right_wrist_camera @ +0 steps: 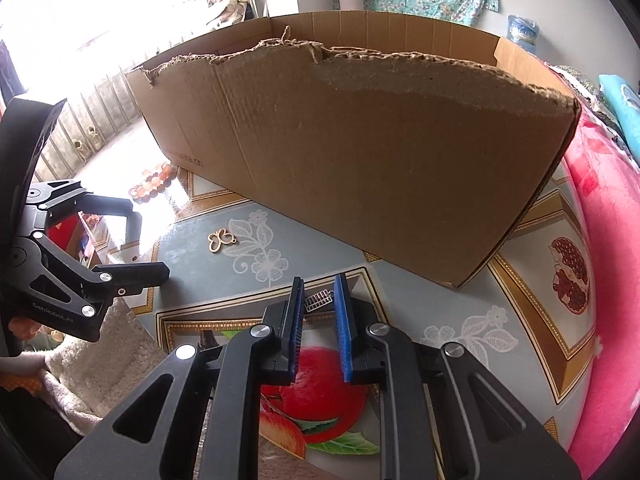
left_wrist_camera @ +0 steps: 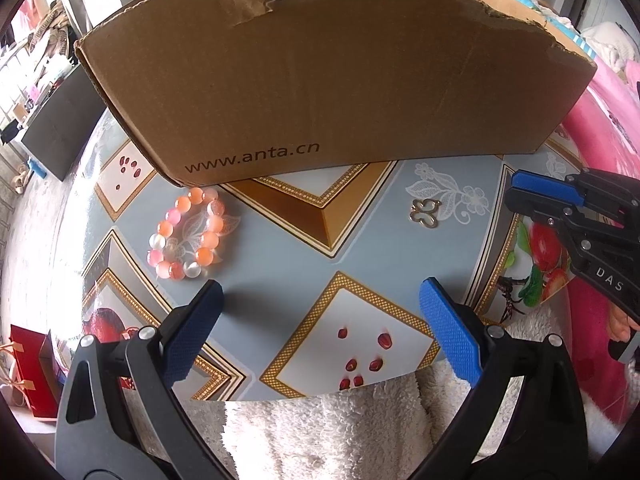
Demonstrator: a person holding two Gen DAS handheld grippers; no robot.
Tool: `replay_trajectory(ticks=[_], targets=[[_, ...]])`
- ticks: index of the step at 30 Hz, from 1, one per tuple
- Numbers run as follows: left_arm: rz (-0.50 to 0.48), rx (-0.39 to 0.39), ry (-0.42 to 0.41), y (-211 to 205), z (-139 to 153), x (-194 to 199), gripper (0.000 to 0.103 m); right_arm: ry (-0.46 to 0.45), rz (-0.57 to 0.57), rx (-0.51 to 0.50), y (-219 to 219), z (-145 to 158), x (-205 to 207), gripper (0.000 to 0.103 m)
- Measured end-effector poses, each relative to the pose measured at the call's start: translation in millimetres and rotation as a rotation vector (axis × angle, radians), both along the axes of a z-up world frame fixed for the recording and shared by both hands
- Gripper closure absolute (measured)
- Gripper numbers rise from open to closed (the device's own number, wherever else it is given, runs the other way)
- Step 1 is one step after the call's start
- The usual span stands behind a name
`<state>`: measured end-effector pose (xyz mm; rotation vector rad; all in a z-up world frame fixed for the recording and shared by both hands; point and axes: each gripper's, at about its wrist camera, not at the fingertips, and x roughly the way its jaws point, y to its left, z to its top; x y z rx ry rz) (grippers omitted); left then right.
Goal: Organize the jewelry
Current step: 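Close the right tool on a small gold charm on the table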
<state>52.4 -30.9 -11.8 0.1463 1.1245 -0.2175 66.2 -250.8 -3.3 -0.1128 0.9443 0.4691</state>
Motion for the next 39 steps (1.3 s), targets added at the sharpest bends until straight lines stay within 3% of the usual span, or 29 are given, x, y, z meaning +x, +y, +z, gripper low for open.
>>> replay_trajectory(ticks=[7,9,11,21,25,29,37,39], targets=[[0.019,0.002,0.003,-5,0,1,0.008,0.005,0.002,0.001,3,0,0,0.085],[0.02,0.002,0.005,-5,0,2,0.008,0.013,0.003,0.013,3,2,0,0.071],[0.02,0.002,0.004,-4,0,2,0.008,0.008,0.009,0.015,2,3,-2,0.067],[0.02,0.001,0.003,-3,0,2,0.008,-0.014,0.065,-0.034,10,1,-6,0.067],[0.02,0.002,0.004,-4,0,2,0.008,-0.012,0.079,-0.037,10,0,-2,0.071],[0.02,0.001,0.004,-3,0,2,0.008,0.007,0.081,-0.022,10,-1,2,0.087],[0.019,0.002,0.005,-3,0,2,0.008,0.003,0.048,-0.001,8,-2,0,0.088],[0.019,0.002,0.005,-3,0,2,0.008,0.006,0.027,0.021,3,-2,0,0.096]])
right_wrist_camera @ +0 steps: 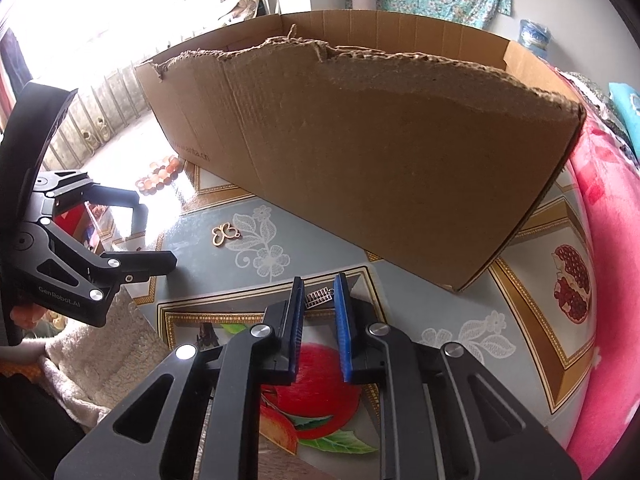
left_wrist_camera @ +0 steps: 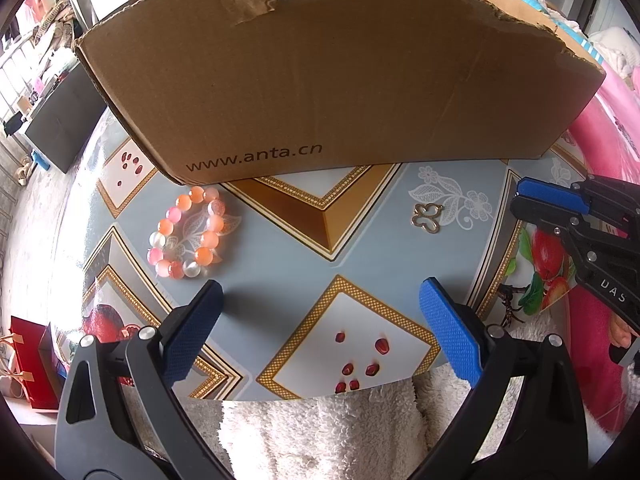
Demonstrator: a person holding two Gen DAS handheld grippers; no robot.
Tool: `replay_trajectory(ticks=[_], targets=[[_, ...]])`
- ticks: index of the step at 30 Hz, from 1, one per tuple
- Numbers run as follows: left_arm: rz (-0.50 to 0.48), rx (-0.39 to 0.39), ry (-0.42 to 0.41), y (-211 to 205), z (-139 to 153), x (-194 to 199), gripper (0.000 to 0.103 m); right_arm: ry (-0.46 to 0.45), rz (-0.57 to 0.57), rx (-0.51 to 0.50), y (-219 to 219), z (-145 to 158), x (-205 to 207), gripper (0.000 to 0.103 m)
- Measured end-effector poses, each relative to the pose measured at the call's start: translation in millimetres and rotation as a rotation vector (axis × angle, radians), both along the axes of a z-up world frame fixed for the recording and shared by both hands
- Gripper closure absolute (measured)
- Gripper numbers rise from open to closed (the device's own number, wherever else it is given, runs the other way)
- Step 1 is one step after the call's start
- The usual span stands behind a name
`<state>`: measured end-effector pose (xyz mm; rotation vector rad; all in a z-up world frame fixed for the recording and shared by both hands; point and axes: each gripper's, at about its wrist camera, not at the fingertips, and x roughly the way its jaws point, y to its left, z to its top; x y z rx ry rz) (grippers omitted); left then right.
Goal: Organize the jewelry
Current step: 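Close the right tool on a small gold charm on the table, then move the left tool to the gold heart charm while the right tool holds its charm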
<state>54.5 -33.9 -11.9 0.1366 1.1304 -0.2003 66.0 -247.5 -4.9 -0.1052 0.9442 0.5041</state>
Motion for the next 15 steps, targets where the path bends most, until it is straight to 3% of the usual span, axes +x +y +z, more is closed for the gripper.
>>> replay_trajectory(ticks=[15], targets=[[0.001,0.0,-0.004,-1,1,0,0.008,0.062,-0.116,0.091,-21,4,0,0.097]])
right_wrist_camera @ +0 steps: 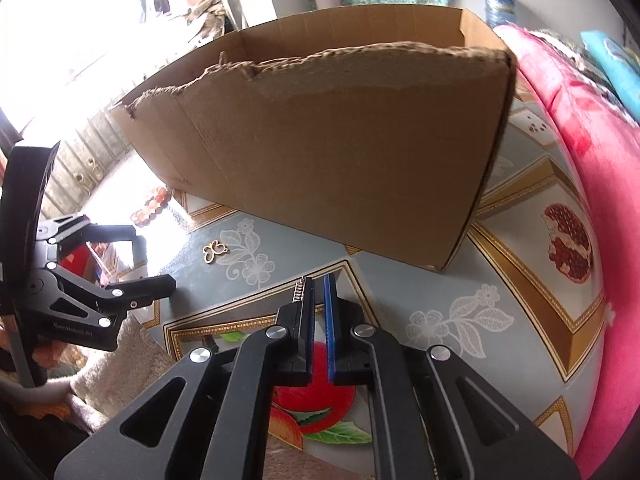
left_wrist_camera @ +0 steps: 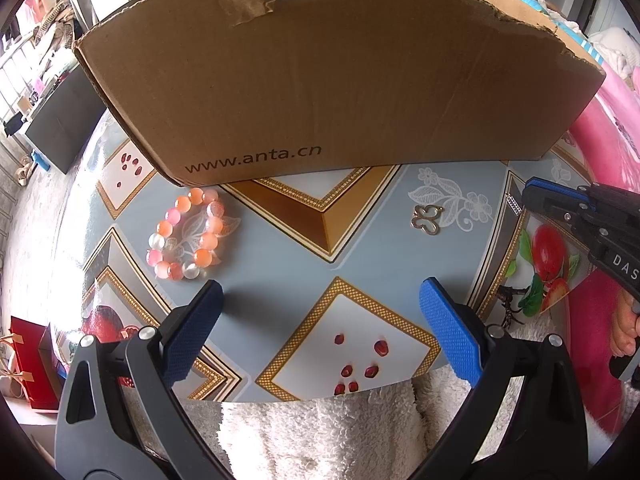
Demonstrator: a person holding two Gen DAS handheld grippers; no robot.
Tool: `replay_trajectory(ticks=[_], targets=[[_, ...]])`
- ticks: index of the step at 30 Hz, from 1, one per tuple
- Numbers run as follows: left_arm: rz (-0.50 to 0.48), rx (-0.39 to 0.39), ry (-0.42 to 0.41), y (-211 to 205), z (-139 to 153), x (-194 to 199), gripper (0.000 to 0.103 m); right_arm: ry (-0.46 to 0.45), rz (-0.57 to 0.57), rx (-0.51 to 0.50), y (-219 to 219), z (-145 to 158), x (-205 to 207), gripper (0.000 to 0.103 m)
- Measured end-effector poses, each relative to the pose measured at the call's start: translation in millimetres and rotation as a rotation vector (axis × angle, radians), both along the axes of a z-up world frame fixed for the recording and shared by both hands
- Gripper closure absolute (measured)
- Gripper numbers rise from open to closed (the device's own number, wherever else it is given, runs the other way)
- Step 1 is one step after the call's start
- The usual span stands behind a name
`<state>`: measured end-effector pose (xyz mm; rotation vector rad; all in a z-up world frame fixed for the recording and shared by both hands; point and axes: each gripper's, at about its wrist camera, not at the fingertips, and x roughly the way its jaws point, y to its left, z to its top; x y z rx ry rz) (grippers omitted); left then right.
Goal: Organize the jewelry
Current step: 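Move the left tool to the gold heart charm while the right tool holds its charm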
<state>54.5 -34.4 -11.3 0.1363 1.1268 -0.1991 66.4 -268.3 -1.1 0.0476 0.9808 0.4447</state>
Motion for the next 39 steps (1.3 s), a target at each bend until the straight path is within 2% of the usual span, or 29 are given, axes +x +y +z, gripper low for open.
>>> replay_trajectory(ticks=[5,11,16,19,21,22,24,27,33,36,39], targets=[[0.0,0.0,0.0,0,0,0,0.008,0.007,0.007,0.011,8,1,-2,0.094],[0.0,0.0,-0.002,0,0,1,0.008,-0.018,0.026,-0.088,27,0,-3,0.09],[-0.009,-0.003,-0.022,-1,0,0,0.008,-0.018,0.027,-0.105,29,0,-3,0.09],[-0.025,-0.007,-0.035,0,1,-3,0.008,-0.022,0.032,-0.14,34,1,-3,0.09],[-0.034,-0.008,-0.033,1,1,-3,0.008,-0.015,0.034,-0.145,37,1,-2,0.098],[-0.036,-0.008,-0.031,1,2,-2,0.008,-0.01,0.031,-0.138,38,1,-1,0.098],[-0.049,-0.028,-0.036,2,5,-3,0.008,-0.006,0.029,-0.123,40,1,0,0.098],[-0.057,-0.077,-0.092,6,15,-7,0.008,0.001,0.022,-0.099,36,0,1,0.098],[-0.141,-0.175,-0.187,6,31,-14,0.009,0.002,-0.013,-0.072,26,-1,1,0.099],[-0.194,-0.182,-0.212,-1,32,-14,0.025,-0.002,-0.024,-0.039,18,2,0,0.099],[-0.226,-0.194,-0.192,-5,28,-8,0.043,-0.013,-0.028,-0.02,14,6,-3,0.099]])
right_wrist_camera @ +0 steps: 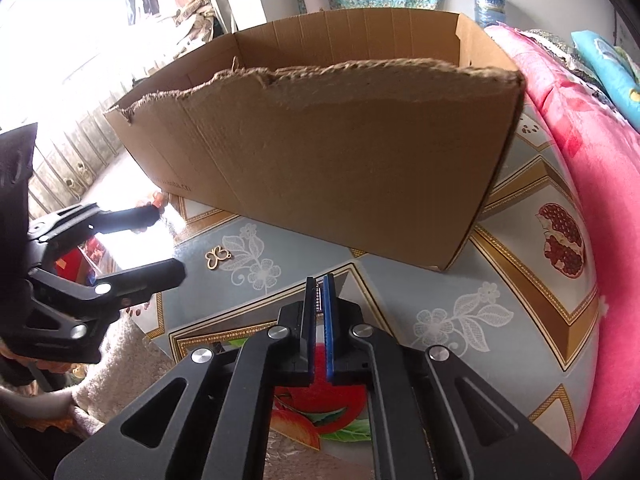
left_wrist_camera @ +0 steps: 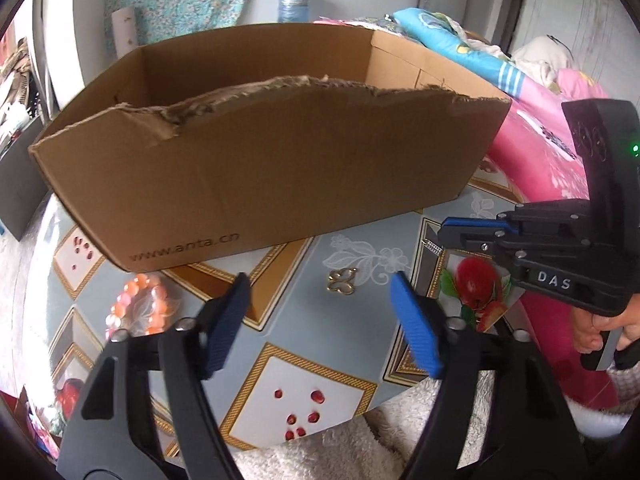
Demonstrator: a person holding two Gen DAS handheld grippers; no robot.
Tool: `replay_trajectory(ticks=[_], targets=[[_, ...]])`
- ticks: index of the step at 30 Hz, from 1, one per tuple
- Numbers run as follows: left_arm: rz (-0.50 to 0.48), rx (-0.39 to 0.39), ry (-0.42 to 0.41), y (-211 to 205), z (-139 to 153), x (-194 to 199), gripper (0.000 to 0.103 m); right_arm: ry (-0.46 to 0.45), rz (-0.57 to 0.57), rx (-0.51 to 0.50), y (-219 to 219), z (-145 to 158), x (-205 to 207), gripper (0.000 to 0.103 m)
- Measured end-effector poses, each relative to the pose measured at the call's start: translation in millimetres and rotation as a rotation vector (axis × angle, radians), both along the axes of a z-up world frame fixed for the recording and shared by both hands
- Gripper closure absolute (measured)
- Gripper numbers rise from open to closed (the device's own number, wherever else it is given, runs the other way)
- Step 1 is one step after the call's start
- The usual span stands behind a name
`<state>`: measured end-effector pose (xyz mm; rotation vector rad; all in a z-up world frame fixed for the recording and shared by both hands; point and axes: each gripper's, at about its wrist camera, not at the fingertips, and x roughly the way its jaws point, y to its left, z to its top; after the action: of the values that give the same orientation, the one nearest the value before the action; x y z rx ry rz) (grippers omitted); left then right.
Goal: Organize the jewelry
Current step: 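Move the left tool to the gold heart charm while the right tool holds its charm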
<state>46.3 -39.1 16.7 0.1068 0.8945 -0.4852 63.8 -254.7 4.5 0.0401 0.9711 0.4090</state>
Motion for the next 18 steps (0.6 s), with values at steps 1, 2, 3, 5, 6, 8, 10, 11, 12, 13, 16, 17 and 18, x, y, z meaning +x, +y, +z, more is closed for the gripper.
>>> replay_trajectory(ticks=[1,2,3,5,6,8,10,11,12,13,16,17,18], targets=[[-0.011,-0.003,0.004,0,-2,2,0.047,-0.004,-0.002,0.005,-2,1,-1,0.099],[-0.017,-0.001,0.004,-2,-3,2,0.051,-0.009,-0.005,0.012,-4,2,-2,0.099],[-0.025,0.002,0.002,-3,-4,1,0.053,-0.013,-0.01,0.018,-9,3,-4,0.099],[-0.046,0.011,0.001,-5,-6,1,0.06,-0.02,-0.017,0.041,-15,5,-5,0.099],[-0.054,0.014,0.0,-6,-6,1,0.061,-0.019,-0.021,0.054,-17,6,-5,0.099],[-0.064,0.024,0.001,-8,-9,-1,0.065,-0.014,-0.026,0.073,-17,4,-5,0.099],[-0.071,0.026,0.01,-10,-11,1,0.066,-0.007,-0.022,0.091,-19,2,-3,0.099],[-0.073,0.025,0.019,-11,-13,2,0.067,-0.003,-0.02,0.097,-20,1,-3,0.099],[-0.075,0.024,0.03,-12,-14,4,0.067,0.0,-0.017,0.104,-19,0,-2,0.099],[-0.077,0.021,0.042,-13,-16,6,0.067,0.0,-0.014,0.11,-18,-1,-2,0.099],[-0.088,0.002,0.063,-12,-17,10,0.067,0.001,-0.01,0.121,-20,-1,1,0.099],[-0.092,-0.008,0.074,-13,-17,11,0.067,0.001,-0.008,0.126,-20,-1,1,0.099],[-0.096,-0.017,0.084,-14,-17,14,0.067,0.002,-0.007,0.128,-20,-1,0,0.099]])
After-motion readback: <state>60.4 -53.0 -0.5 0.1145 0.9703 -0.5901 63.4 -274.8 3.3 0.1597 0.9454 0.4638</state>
